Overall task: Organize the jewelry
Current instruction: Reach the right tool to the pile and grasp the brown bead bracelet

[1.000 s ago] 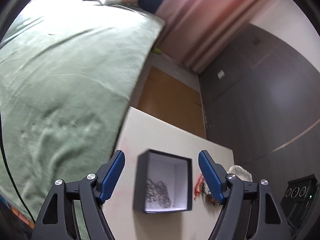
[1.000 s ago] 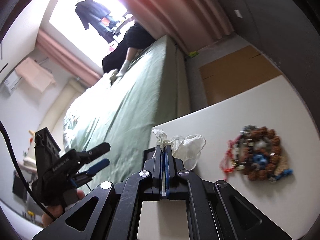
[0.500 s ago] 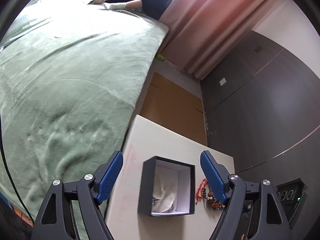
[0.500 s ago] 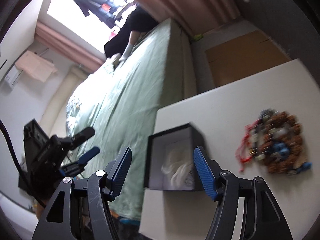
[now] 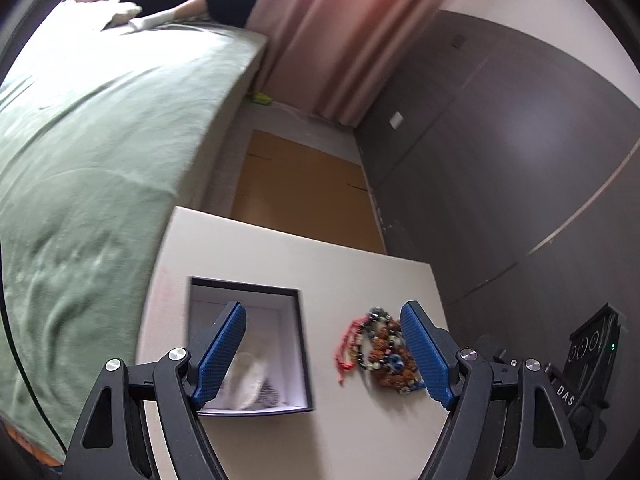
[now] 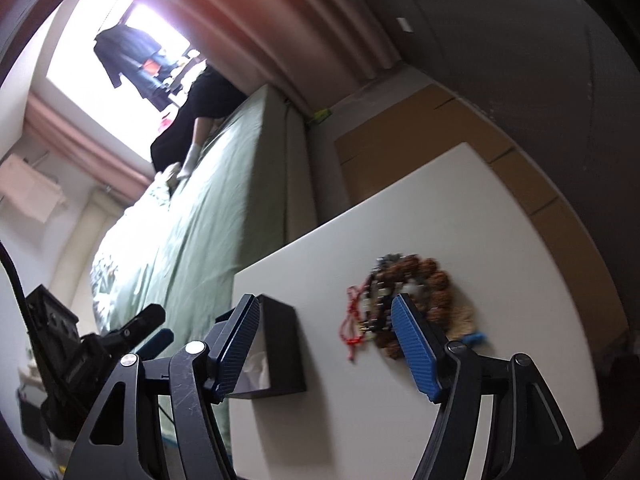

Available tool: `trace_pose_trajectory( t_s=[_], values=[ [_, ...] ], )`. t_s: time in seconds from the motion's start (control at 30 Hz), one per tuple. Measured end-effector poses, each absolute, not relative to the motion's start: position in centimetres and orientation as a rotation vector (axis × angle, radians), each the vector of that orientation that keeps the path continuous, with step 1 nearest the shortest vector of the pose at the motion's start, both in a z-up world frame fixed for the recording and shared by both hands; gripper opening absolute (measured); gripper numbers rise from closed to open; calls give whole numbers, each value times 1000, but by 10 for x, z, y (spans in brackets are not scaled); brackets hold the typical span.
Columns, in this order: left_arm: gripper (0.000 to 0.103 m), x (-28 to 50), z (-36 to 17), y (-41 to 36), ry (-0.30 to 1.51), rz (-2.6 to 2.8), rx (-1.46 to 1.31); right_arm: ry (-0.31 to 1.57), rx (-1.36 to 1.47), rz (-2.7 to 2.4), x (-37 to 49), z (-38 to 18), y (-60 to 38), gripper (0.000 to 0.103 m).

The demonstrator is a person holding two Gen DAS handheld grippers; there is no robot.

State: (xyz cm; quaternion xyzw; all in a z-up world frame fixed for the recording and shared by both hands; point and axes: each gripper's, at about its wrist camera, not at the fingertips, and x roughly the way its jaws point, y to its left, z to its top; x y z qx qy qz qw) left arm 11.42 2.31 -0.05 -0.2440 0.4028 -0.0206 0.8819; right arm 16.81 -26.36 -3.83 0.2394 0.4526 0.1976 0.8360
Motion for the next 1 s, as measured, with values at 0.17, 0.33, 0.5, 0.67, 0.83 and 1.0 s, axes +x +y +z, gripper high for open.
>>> trace_pose_trajectory(
  t_s=[0.17,0.33,0.5,0.67,0.83,1.0],
  values=[
    [76,124,-8,-10,859,-98,-468,973,539,369,171,-45,-284,69],
    [66,136,-19,-45,888,-133,-395,1017,595,314,178,-60,-312,69],
    [52,151,-40,-80,942,-169,-317,1056,638,288,182,-75,-326,69],
    [42,164,-59,-101,978,-178,-262,1085,649,283,188,-87,-332,68],
    [38,177,-78,-117,1018,-168,-225,1129,677,285,192,-102,-333,68],
    [31,188,-96,-127,1039,-139,-181,1135,692,289,195,-105,-335,68]
  ],
)
